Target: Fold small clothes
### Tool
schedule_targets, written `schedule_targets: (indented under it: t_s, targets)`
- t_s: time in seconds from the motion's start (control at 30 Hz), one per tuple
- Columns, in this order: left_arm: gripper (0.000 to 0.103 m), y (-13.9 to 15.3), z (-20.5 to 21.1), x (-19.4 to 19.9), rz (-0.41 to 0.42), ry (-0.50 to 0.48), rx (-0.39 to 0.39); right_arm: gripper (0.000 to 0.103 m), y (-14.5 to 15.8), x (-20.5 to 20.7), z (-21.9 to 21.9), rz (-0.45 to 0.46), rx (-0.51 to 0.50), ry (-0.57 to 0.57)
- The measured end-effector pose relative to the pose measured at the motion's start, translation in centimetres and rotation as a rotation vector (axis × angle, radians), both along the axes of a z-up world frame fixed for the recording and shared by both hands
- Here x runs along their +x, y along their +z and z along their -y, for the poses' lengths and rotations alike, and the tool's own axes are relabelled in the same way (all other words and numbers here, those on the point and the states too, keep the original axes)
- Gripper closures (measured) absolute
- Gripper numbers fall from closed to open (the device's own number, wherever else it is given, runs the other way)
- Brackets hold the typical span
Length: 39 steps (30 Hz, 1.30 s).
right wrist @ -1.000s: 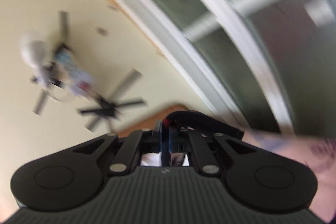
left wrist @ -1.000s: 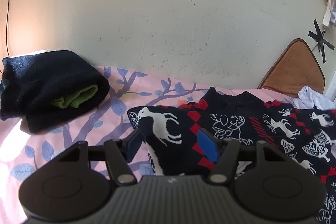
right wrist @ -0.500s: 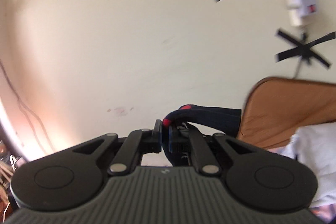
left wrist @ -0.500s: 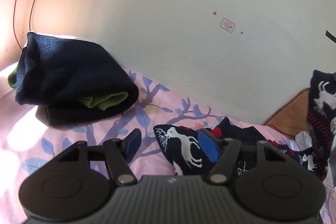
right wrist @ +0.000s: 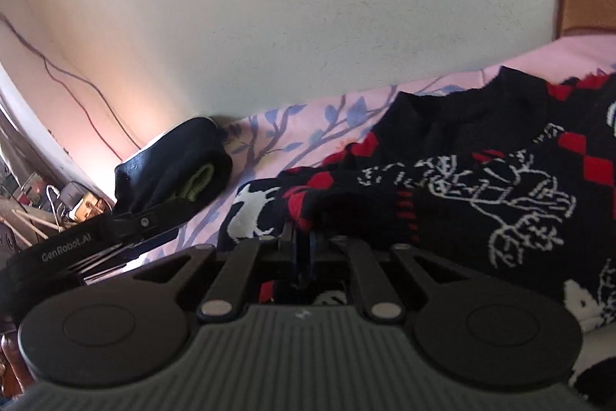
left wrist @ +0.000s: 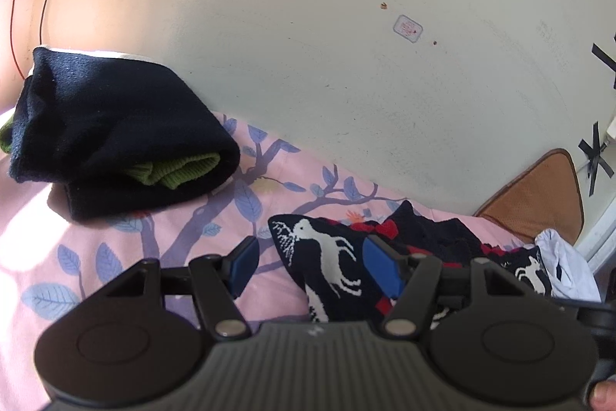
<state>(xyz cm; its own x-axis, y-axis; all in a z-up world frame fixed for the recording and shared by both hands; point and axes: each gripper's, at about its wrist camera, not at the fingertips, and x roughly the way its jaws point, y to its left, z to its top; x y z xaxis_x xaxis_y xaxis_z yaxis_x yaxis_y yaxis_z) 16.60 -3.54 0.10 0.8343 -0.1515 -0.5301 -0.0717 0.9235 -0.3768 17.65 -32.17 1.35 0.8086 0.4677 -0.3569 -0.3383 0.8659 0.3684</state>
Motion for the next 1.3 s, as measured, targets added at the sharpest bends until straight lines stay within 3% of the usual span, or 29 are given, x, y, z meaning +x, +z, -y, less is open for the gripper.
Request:
schedule_targets:
  t_s: [0.13, 0.3, 0.43, 0.6, 0.67, 0.73, 0.8, 0.9, 1.03, 1.17, 1.3]
  targets:
    - [0.042, -0.4, 1.4, 0.2, -0.006, -0.043, 0.046, 0.086, 0.1, -0.1, 1.8, -0.046, 0.073, -0.029]
    - [0.042, -0.5, 2.2, 0.2, -0.007, -0.063, 0.078, 0.085, -0.2, -1.1, 1.1, -0.008, -0.014, -0.045]
    - [0.042, -0.3, 1.5, 0.0, 0.006, -0.048, 0.055, 0.086, -0.3, -2.1, -2.3, 0.069, -0.155, -0.008]
    - [0.040, 0.2, -0.2, -0.2, 0.023, 0.009, -0.002, 0.085, 0.9, -4.4, -6.4, 0.249, -0.264, 0.097]
    - [0.040, 0.2, -0.8, -0.2, 0.016, 0.031, -0.016, 0.077, 0.7, -4.5, -7.6, 0.299, -0.368, 0.103]
    - [0.040, 0.1, -1.1, 0.0, 0.009, 0.039, -0.029, 0.052, 0.0, -4.3, -8.1, 0.309, -0.484, 0.077]
    - [0.040, 0.1, -1.0, -0.1, 0.010, 0.036, -0.033, 0.049, -0.7, -3.9, -7.0, 0.266, -0.517, 0.065]
    - [0.040, 0.2, -0.4, -0.1, 0.014, 0.018, -0.022, 0.049, -1.7, -3.8, -4.3, 0.117, -0.424, 0.173]
    - [0.040, 0.2, 0.6, -0.2, 0.018, -0.003, -0.002, 0.049, -1.3, -4.4, -1.2, 0.065, -0.302, 0.179]
    - [0.040, 0.4, 0.7, -0.5, 0.031, -0.003, 0.013, 0.049, 0.5, -3.2, -0.7, 0.085, -0.188, 0.161]
    - [0.040, 0.2, -0.5, -0.3, 0.015, 0.030, -0.023, 0.049, 2.8, -3.4, -1.9, 0.209, -0.149, 0.142]
